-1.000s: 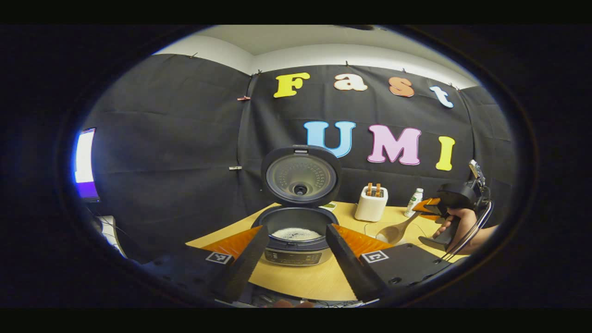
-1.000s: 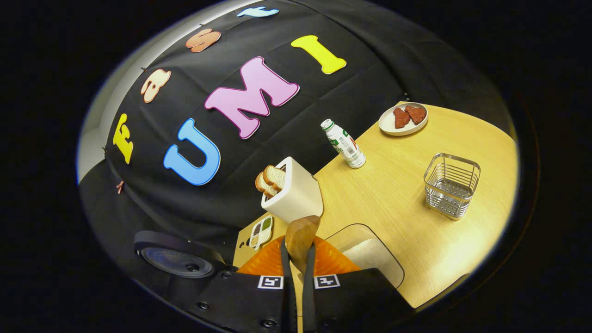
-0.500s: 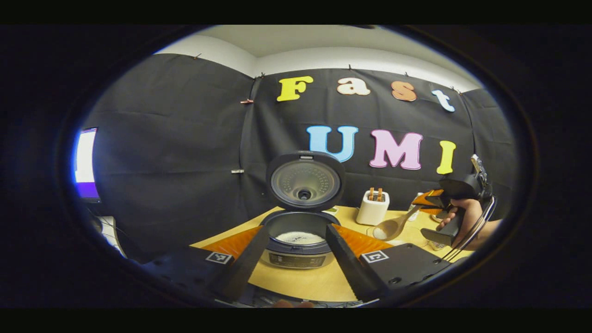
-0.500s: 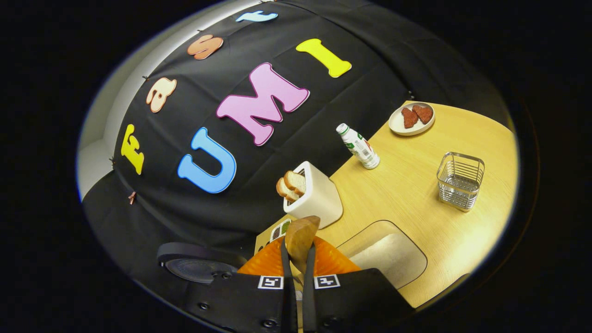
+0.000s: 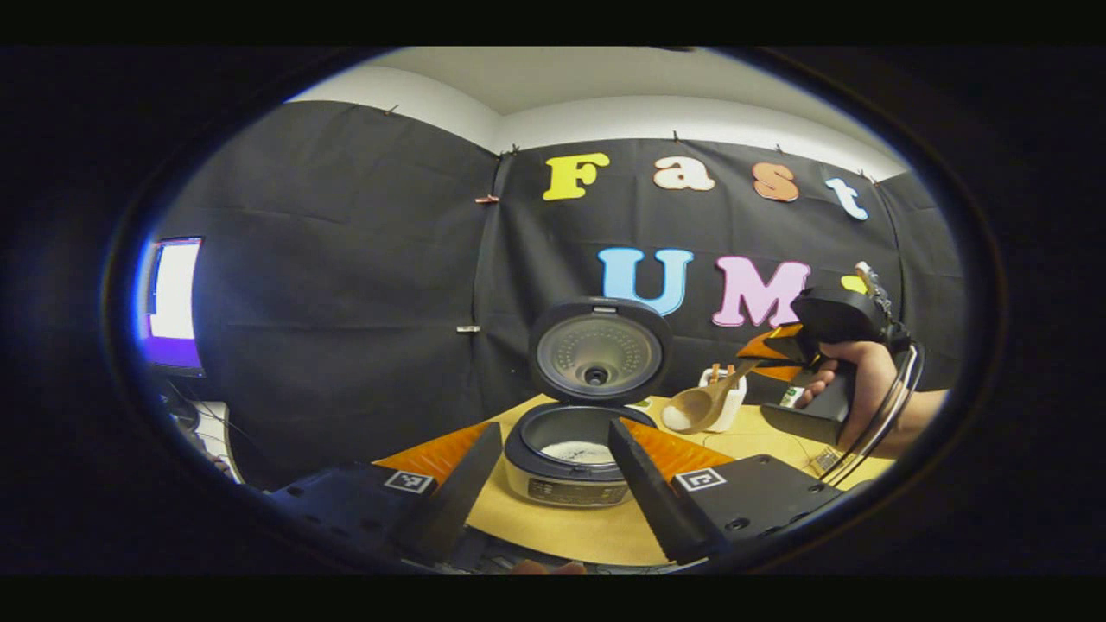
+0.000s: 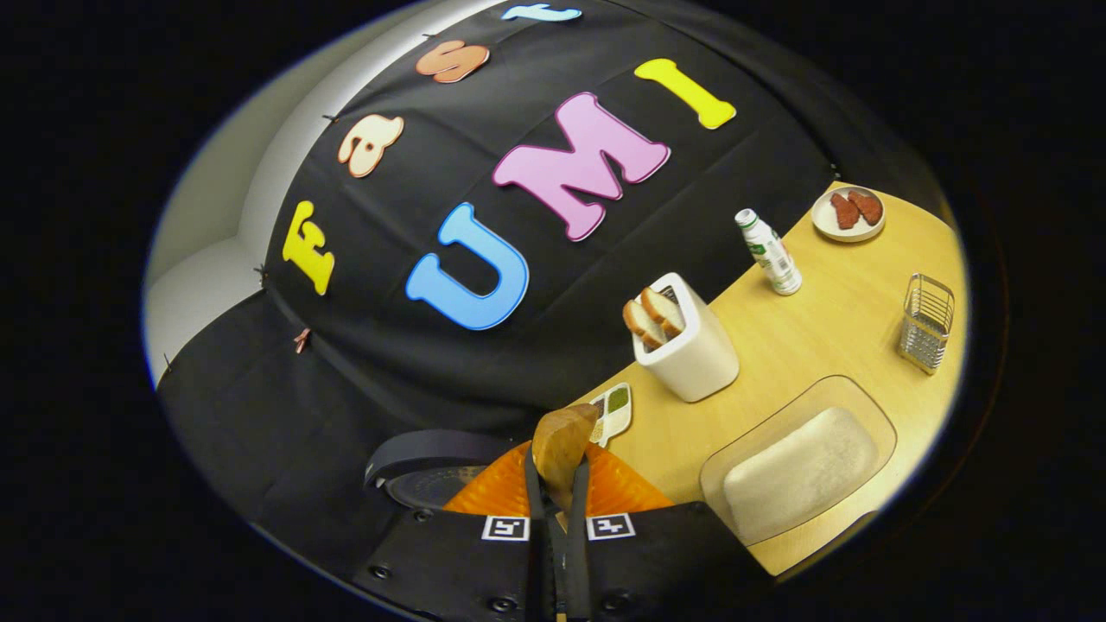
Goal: Close the left gripper, press the button to open the rice cooker; take a wooden spoon from the chopstick holder with the right hand, scoop a spoonful of rice and pour it into the rice cooker, then put the wooden spoon back into the chopstick holder.
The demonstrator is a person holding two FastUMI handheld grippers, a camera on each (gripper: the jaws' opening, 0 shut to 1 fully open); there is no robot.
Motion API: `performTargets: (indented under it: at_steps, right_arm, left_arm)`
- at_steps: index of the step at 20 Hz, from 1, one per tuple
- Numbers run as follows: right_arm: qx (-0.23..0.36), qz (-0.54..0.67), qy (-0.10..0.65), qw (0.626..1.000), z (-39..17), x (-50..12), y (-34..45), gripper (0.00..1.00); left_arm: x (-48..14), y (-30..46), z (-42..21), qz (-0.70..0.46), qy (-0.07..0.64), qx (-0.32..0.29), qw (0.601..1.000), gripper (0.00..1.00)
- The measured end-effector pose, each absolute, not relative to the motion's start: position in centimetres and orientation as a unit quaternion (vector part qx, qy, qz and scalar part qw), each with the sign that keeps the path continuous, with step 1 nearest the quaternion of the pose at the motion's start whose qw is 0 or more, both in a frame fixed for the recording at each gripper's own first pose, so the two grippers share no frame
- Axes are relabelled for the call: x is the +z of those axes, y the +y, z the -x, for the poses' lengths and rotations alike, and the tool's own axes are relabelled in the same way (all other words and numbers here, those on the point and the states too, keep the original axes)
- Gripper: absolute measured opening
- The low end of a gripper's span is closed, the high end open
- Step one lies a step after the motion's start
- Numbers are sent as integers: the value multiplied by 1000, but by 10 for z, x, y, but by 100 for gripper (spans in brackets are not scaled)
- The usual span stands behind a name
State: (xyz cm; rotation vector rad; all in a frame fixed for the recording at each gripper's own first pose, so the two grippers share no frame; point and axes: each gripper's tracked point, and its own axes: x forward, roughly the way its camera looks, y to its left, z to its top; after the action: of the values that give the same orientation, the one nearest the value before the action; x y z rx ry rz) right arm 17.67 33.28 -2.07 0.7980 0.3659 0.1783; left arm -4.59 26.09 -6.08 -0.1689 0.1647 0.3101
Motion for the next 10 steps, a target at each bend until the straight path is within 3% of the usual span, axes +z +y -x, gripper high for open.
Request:
performTargets:
  at_steps: [10]
  right_arm:
    - [176, -244, 191, 934, -169, -37, 433, 9]
  left_arm:
    - [-71, 285, 58, 75, 89, 173, 978, 84]
